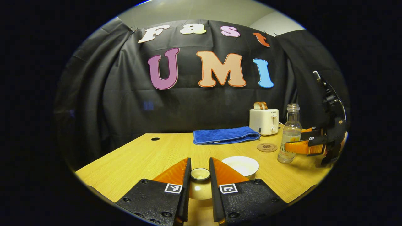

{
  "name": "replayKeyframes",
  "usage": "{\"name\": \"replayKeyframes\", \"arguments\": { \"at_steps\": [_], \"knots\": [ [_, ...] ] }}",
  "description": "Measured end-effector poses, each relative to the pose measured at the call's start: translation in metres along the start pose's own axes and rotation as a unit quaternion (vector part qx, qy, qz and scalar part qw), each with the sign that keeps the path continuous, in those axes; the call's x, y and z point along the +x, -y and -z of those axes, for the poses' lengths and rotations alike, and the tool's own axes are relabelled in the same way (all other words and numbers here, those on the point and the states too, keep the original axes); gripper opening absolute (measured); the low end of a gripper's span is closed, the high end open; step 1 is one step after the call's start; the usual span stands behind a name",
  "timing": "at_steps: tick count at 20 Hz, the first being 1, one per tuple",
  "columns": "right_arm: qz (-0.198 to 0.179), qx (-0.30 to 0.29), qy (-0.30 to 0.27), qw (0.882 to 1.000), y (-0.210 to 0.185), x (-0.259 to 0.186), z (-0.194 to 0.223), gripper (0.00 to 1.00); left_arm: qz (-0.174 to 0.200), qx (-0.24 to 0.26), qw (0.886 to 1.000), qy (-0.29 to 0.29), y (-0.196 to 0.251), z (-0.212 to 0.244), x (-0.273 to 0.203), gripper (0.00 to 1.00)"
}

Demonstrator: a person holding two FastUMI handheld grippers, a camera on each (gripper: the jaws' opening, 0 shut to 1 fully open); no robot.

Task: Open the teacup lid with one hand, grasp the water bottle and pour water into the teacup with the other hand; after pouring, place the water bottle on the coaster and then close the teacup lid.

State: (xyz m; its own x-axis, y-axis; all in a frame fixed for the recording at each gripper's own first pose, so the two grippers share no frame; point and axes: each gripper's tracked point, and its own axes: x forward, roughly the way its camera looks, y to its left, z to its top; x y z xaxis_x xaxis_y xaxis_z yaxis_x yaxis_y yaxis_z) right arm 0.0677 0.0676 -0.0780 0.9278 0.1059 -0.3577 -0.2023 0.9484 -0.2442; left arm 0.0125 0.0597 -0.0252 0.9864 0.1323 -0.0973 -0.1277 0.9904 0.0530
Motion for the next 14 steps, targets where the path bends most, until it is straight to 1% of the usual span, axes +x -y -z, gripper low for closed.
{"name": "replayKeyframes", "arguments": {
  "at_steps": [3,7,9,14],
  "knots": [
    [0.012,-0.068,0.011,0.998,-0.001,-0.001,-0.009,0.81,-0.003,-0.001,1.0,-0.001,-0.004,-0.001,-0.001,0.28],
    [0.021,-0.167,0.014,0.986,-0.011,0.002,-0.011,0.82,-0.01,0.005,1.0,0.001,-0.013,-0.004,-0.003,0.28],
    [0.023,-0.215,0.013,0.976,-0.017,0.006,-0.01,0.82,-0.013,0.006,1.0,0.002,-0.019,-0.004,-0.004,0.28],
    [0.032,-0.321,0.023,0.946,-0.031,0.016,-0.013,0.8,-0.024,0.003,1.0,0.0,-0.033,-0.002,-0.005,0.28]
  ]
}}
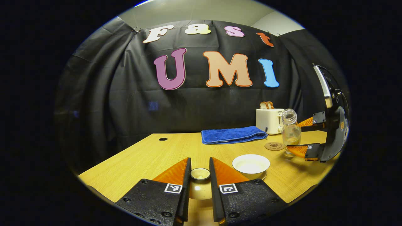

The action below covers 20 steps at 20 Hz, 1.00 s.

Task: Open the teacup lid with one hand, grasp the water bottle and pour water into the teacup with the other hand; after pouring, place the water bottle on the coaster and then close the teacup lid.

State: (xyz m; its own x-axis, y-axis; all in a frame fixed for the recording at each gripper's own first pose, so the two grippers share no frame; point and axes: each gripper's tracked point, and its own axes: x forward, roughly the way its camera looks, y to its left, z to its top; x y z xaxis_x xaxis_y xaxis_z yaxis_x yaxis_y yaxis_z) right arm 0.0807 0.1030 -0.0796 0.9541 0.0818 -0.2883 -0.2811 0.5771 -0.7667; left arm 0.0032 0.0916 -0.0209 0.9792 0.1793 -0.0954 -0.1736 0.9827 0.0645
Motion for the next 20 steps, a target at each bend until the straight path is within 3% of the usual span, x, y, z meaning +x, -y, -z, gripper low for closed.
{"name": "replayKeyframes", "arguments": {
  "at_steps": [8,15,20],
  "knots": [
    [0.012,-0.155,0.006,0.988,-0.017,0.005,-0.013,0.81,-0.014,-0.012,1.0,0.0,-0.018,0.002,-0.002,0.28],
    [0.019,-0.246,0.009,0.969,-0.025,0.012,-0.022,0.82,-0.022,-0.015,1.0,0.0,-0.029,0.003,-0.003,0.28],
    [0.01,-0.28,0.004,0.96,-0.027,0.013,-0.022,0.82,-0.028,-0.016,0.999,-0.001,-0.034,0.004,-0.004,0.28]
  ]
}}
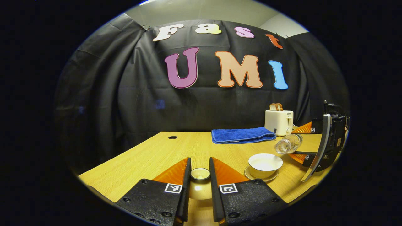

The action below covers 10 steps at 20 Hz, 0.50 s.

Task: Open the teacup lid with one hand, grasp the water bottle and pour water into the teacup with the other hand; after pouring, place the water bottle on the coaster and then close the teacup lid.

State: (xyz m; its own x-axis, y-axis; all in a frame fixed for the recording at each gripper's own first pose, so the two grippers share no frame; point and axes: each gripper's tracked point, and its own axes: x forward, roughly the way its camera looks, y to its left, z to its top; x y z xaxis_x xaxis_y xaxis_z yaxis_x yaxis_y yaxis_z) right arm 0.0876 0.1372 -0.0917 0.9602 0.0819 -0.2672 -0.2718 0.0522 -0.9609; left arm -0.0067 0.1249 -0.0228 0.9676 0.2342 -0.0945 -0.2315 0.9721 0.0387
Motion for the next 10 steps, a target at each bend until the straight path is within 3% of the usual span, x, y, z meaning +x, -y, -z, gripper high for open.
{"name": "replayKeyframes", "arguments": {
  "at_steps": [10],
  "knots": [
    [0.01,-0.089,-0.005,0.996,0.0037,0.0024,-0.0033,0.82,-0.005,0.003,1.0,0.002,-0.0062,-0.0014,-0.0006,0.28]
  ]
}}
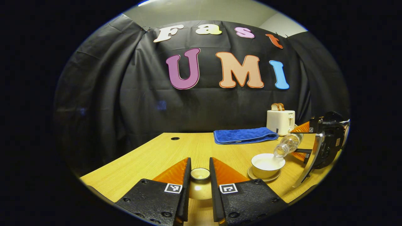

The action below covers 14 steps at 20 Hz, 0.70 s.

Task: Open the teacup lid with one hand, grasp the water bottle and pour water into the teacup with the other hand; after pouring, place the water bottle on the coaster and then close the teacup lid.

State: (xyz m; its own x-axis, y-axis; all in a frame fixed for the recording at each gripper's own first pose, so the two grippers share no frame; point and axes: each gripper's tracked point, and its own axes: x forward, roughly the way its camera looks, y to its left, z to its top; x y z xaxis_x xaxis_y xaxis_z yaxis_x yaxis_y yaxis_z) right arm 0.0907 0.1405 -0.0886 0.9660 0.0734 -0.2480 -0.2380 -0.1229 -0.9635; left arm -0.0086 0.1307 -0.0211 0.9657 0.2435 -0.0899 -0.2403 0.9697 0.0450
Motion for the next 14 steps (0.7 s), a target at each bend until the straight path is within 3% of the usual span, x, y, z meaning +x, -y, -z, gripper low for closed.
{"name": "replayKeyframes", "arguments": {
  "at_steps": [14],
  "knots": [
    [0.038,-0.091,0.007,0.995,0.033,0.005,-0.005,0.82,-0.001,0.001,1.0,0.002,-0.003,-0.002,-0.002,0.28]
  ]
}}
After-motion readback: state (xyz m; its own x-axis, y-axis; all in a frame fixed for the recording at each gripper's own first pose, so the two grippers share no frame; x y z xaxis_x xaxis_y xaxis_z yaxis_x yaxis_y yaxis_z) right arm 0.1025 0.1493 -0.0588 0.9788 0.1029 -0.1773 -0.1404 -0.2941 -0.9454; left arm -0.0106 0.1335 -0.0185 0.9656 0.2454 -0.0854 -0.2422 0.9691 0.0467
